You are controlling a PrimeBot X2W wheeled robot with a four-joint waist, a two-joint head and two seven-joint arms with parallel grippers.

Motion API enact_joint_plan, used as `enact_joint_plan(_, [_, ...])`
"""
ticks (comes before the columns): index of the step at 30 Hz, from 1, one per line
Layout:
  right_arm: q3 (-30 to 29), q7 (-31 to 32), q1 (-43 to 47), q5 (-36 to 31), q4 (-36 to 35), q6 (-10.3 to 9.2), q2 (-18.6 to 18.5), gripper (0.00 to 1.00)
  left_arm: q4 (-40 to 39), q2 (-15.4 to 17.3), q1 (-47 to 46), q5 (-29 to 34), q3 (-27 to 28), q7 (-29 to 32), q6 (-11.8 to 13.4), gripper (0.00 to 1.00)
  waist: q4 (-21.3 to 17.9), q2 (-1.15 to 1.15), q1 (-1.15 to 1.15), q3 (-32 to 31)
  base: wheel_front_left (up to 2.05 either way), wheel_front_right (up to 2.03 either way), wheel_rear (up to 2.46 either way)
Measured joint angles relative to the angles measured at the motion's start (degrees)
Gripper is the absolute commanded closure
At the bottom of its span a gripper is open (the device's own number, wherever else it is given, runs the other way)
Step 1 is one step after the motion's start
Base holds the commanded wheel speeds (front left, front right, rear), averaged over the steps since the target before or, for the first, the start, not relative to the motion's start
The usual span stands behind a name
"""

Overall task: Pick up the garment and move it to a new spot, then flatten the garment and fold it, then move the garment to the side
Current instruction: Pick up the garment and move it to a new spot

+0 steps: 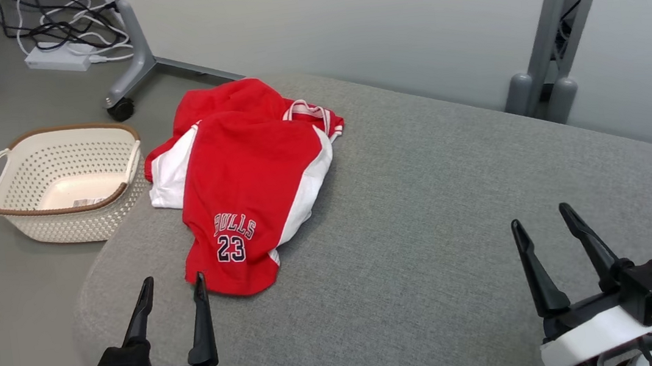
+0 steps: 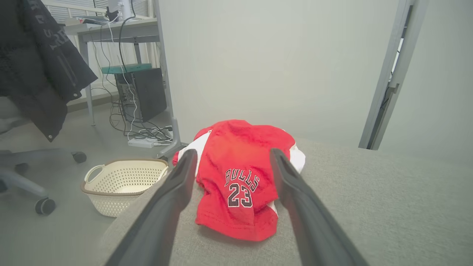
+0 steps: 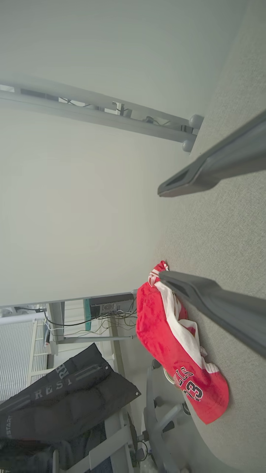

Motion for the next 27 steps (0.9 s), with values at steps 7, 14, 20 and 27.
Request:
enact_joint_plan(7, [2.5, 0.0, -2.0, -0.4, 0.8, 0.00, 0.0, 0.00, -1.6, 0.0, 0.9, -0.3, 1.4, 0.0, 0.8, 0.00, 1.9, 0.00, 0.00, 1.3, 0.00, 0.00, 0.00])
enact_joint_plan(14, [4.2, 0.0, -3.7, -0.4, 2.0, 0.00, 0.0, 0.00, -2.8, 0.0, 1.4, -0.7, 2.2, 0.0, 1.6, 0.00, 2.2, 0.00, 0.00, 1.8, 0.00, 0.00, 0.00])
enact_joint_plan(20, [4.5, 0.0, -4.0, -0.3, 2.6, 0.00, 0.0, 0.00, -2.9, 0.0, 1.9, -1.0, 2.1, 0.0, 1.9, 0.00, 2.0, 0.00, 0.00, 1.5, 0.00, 0.00, 0.00])
enact_joint_plan(27, [3.7, 0.0, -3.6, 0.6, 2.5, 0.00, 0.0, 0.00, -1.6, 0.0, 2.0, -3.2, 2.0, 0.0, 2.6, 0.00, 1.7, 0.00, 0.00, 0.9, 0.00, 0.00, 0.00])
